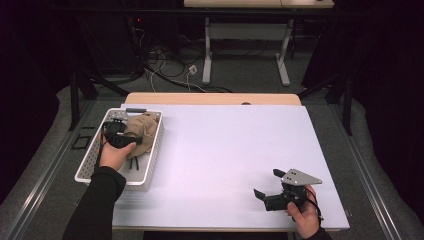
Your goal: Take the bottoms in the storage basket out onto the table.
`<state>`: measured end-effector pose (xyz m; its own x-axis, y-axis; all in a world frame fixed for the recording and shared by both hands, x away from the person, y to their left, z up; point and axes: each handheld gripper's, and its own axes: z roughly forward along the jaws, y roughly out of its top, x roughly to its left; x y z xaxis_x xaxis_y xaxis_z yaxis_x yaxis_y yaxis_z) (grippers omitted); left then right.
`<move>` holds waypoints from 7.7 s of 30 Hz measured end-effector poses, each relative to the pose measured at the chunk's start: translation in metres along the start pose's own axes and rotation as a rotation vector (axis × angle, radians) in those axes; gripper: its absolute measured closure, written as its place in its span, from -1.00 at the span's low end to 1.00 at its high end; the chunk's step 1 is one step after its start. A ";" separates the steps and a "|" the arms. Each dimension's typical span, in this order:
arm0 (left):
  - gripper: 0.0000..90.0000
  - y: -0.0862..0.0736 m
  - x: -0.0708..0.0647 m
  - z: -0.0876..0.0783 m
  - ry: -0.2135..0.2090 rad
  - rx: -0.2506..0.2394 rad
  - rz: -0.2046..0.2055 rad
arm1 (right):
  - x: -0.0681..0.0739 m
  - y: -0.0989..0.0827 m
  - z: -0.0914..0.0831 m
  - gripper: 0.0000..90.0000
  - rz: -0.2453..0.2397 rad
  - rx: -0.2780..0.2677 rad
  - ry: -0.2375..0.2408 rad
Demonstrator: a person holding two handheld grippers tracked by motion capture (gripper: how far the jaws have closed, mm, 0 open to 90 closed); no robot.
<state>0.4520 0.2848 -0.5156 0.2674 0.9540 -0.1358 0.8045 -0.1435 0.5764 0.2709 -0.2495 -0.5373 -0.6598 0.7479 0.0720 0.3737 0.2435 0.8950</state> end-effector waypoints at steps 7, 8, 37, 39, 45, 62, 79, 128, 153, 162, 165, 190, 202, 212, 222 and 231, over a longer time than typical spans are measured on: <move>0.04 0.000 0.001 -0.002 -0.010 -0.010 -0.033 | -0.001 0.000 0.000 -1.00 0.002 -0.001 0.000; 0.05 0.000 0.001 -0.002 -0.011 -0.013 -0.035 | -0.001 0.000 0.000 -1.00 0.000 0.001 0.000; 0.40 -0.002 -0.001 -0.014 -0.008 -0.078 -0.066 | -0.001 0.000 0.000 -0.99 -0.002 -0.005 -0.002; 0.41 -0.002 -0.001 -0.015 -0.004 -0.083 -0.065 | -0.001 0.000 0.000 -0.99 -0.003 -0.007 -0.002; 0.41 -0.002 -0.002 -0.018 0.004 -0.103 -0.062 | -0.001 0.000 -0.001 -0.99 -0.005 -0.008 -0.004; 0.41 -0.006 0.000 -0.036 0.016 -0.195 -0.070 | -0.001 0.000 -0.001 -0.99 -0.004 -0.008 -0.006; 0.41 -0.010 -0.005 -0.056 0.016 -0.296 -0.069 | -0.001 0.000 -0.001 -0.99 -0.003 -0.008 -0.008; 0.40 -0.010 -0.027 -0.115 -0.041 -0.576 -0.012 | -0.001 0.000 -0.001 -0.99 -0.004 -0.008 -0.010; 0.40 -0.008 -0.044 -0.128 -0.092 -0.640 0.031 | -0.001 0.000 -0.001 -0.99 -0.006 -0.010 -0.011; 0.39 -0.007 -0.057 -0.129 -0.128 -0.653 0.053 | -0.001 0.000 -0.001 -0.99 -0.008 -0.006 -0.009; 0.39 -0.006 -0.062 -0.129 -0.142 -0.657 0.060 | -0.001 0.000 -0.001 -0.99 -0.008 -0.007 -0.009; 0.39 -0.006 -0.101 -0.123 -0.244 -0.657 0.126 | -0.001 0.000 -0.002 -0.99 -0.010 -0.007 -0.009; 0.39 -0.008 -0.122 -0.118 -0.304 -0.646 0.162 | 0.000 0.000 -0.002 -0.99 -0.009 -0.007 -0.008; 0.39 -0.011 -0.141 -0.113 -0.352 -0.639 0.193 | 0.000 0.000 -0.003 -0.99 -0.006 -0.010 -0.007; 0.39 -0.010 -0.160 -0.105 -0.395 -0.626 0.216 | 0.000 0.000 -0.003 -0.99 -0.007 -0.012 -0.008; 0.39 -0.010 -0.173 -0.099 -0.419 -0.618 0.236 | -0.001 0.001 -0.003 -0.99 -0.012 -0.013 -0.008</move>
<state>0.3450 0.1470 -0.4182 0.6719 0.7195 -0.1757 0.2931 -0.0405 0.9552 0.2692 -0.2518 -0.5354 -0.6587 0.7502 0.0575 0.3573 0.2446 0.9014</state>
